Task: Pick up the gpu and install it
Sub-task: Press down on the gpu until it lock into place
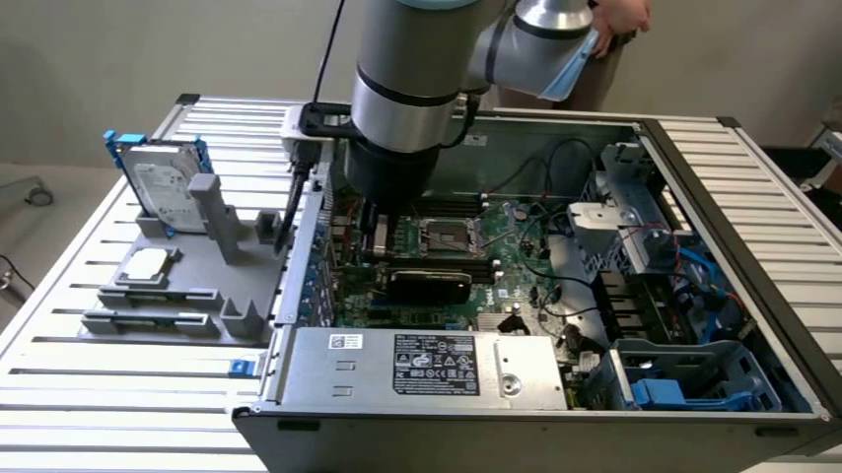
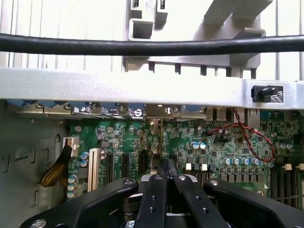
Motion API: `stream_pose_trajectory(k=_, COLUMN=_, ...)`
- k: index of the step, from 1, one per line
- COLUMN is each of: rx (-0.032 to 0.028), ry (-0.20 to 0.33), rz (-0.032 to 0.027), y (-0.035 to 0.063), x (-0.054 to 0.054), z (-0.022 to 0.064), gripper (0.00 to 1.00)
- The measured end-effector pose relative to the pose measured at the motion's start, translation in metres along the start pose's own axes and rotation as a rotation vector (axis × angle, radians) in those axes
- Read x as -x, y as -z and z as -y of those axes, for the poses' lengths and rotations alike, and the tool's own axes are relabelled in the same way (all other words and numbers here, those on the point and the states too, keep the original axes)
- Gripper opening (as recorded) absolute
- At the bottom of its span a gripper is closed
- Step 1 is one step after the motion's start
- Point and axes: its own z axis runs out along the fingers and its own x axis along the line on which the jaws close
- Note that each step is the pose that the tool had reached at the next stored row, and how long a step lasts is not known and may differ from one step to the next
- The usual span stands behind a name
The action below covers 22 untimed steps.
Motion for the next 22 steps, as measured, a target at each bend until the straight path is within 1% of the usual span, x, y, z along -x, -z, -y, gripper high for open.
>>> stream_pose_trajectory(k=3, rx=-0.0001, ry=0.001, rz=-0.0014, y=-0.0001, x=0.000, z=-0.0047, gripper=0.11)
stream_pose_trajectory(k=7, rx=0.0003, ry=0.002, rz=-0.0058, y=-0.0008, x=0.000, z=-0.0115, gripper=0.11)
stream_pose_trajectory(k=8, rx=0.0002, ry=0.002, rz=-0.0081, y=-0.0012, x=0.000, z=-0.0132, gripper=0.11)
stream_pose_trajectory(k=10, rx=0.0001, ry=0.001, rz=-0.0175, y=-0.0017, x=0.000, z=-0.0172, gripper=0.11)
stream_pose_trajectory(k=11, rx=-0.0001, ry=0.001, rz=-0.0235, y=-0.0021, x=0.001, z=-0.0192, gripper=0.11)
stream_pose_trajectory(k=13, rx=0.0001, ry=0.000, rz=-0.0389, y=-0.0024, x=0.001, z=-0.0219, gripper=0.11)
stream_pose_trajectory(k=14, rx=0.0002, ry=-0.001, rz=-0.0448, y=-0.0025, x=0.001, z=-0.0227, gripper=0.11)
stream_pose_trajectory(k=15, rx=0.0004, ry=-0.001, rz=-0.0489, y=-0.0020, x=0.000, z=-0.0230, gripper=0.11)
stream_pose_trajectory(k=16, rx=0.0005, ry=-0.001, rz=-0.0507, y=-0.0012, x=0.000, z=-0.0232, gripper=0.11)
stream_pose_trajectory(k=22, rx=0.0013, ry=-0.001, rz=-0.0533, y=0.0088, x=-0.001, z=-0.0249, gripper=0.11)
